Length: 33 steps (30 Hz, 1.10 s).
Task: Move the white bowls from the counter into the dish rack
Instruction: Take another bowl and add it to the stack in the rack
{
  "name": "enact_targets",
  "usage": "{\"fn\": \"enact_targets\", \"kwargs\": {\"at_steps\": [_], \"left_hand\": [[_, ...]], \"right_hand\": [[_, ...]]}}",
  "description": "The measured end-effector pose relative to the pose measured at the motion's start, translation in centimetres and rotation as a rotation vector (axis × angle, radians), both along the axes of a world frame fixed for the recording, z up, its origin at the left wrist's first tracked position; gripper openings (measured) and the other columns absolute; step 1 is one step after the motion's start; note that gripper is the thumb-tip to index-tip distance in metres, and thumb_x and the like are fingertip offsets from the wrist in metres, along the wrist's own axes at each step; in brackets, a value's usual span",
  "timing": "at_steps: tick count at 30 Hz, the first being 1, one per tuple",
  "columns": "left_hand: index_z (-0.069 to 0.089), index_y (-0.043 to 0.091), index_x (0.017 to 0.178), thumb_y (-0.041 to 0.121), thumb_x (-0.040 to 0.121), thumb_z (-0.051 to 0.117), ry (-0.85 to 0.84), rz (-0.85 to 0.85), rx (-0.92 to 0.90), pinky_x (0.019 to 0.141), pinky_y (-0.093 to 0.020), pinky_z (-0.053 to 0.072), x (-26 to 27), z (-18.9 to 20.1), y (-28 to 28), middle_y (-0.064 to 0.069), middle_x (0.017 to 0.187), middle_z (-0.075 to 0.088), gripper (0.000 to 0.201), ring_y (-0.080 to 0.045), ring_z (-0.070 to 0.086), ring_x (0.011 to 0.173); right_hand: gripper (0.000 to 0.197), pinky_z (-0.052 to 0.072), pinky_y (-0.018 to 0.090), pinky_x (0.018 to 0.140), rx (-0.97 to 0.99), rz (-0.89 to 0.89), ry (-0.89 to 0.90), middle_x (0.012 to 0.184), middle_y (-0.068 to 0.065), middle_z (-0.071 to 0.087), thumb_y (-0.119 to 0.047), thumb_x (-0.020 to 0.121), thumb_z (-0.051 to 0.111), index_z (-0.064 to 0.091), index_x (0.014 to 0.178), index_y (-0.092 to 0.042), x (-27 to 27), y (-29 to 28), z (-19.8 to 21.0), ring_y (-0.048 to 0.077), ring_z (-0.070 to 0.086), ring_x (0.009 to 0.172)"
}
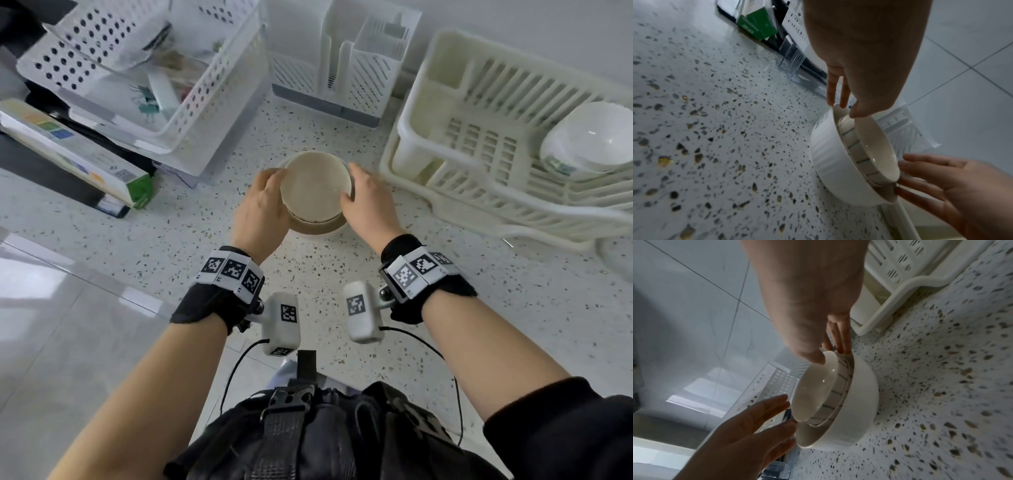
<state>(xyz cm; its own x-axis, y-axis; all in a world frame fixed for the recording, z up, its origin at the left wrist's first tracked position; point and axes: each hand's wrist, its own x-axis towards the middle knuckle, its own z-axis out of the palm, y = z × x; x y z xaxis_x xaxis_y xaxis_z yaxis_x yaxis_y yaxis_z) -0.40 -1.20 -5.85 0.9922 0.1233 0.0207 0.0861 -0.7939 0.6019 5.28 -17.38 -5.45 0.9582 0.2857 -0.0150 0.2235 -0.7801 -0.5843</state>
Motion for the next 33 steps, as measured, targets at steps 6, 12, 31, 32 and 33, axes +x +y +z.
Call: {"fn": "enact_targets", "kwargs": {"at_steps": [6, 12, 31, 32, 33], "left_hand": [[0.04, 0.0, 0.133, -0.004, 0.081, 0.049, 0.003, -0.031, -0.006, 0.098, -0.049, 0.046, 0.2, -1.5, 0.8, -0.023, 0.135, 0.044, 0.053, -0.04, 0.046, 0.122], [0.023, 0.011, 0.143, 0.007, 0.088, 0.044, 0.192, -0.019, -0.042, 0.113, -0.052, 0.029, 0.1, -3.3, 1.3, -0.02, 0.144, 0.033, 0.06, -0.038, 0.028, 0.135], [0.034, 0.008, 0.132, 0.008, 0.091, 0.037, 0.198, -0.012, -0.115, 0.085, -0.053, 0.05, 0.0, -2.6, 0.8, -0.02, 0.138, 0.036, 0.041, -0.04, 0.05, 0.111], [0.032, 0.01, 0.136, 0.006, 0.089, 0.037, 0.186, 0.0, -0.118, 0.089, -0.054, 0.049, -0.1, -2.5, 0.8, -0.019, 0.143, 0.032, 0.047, -0.04, 0.047, 0.118], [0.029, 0.012, 0.139, 0.005, 0.088, 0.038, 0.178, 0.017, -0.121, 0.095, -0.054, 0.046, -0.2, -2.2, 0.7, -0.019, 0.147, 0.029, 0.052, -0.039, 0.042, 0.125]], "right_hand": [[0.036, 0.048, 0.038, 0.09, -0.102, -0.052, 0.03, 0.117, 0.017, 0.062, -0.007, 0.087, 0.059, 0.053, 0.123, -0.002, 1.6, 1.0, -0.8, 0.031, 0.058, 0.106], [0.034, 0.048, 0.038, 0.09, -0.212, -0.053, 0.018, 0.119, 0.016, 0.057, -0.005, 0.084, 0.063, 0.054, 0.117, 0.0, 2.2, 1.5, -0.8, 0.03, 0.056, 0.107], [0.024, 0.047, 0.035, 0.076, -0.085, -0.087, 0.097, 0.105, 0.021, 0.065, 0.007, 0.078, 0.054, 0.059, 0.102, 0.005, 1.9, 1.4, 1.6, 0.033, 0.06, 0.097], [0.024, 0.049, 0.035, 0.073, -0.045, -0.098, 0.106, 0.101, 0.022, 0.067, 0.007, 0.077, 0.054, 0.061, 0.1, 0.006, 1.8, 1.2, 1.7, 0.033, 0.061, 0.093], [0.024, 0.051, 0.035, 0.07, -0.007, -0.104, 0.114, 0.098, 0.022, 0.067, 0.007, 0.076, 0.055, 0.062, 0.099, 0.006, 1.6, 0.9, 1.9, 0.032, 0.062, 0.09]]}}
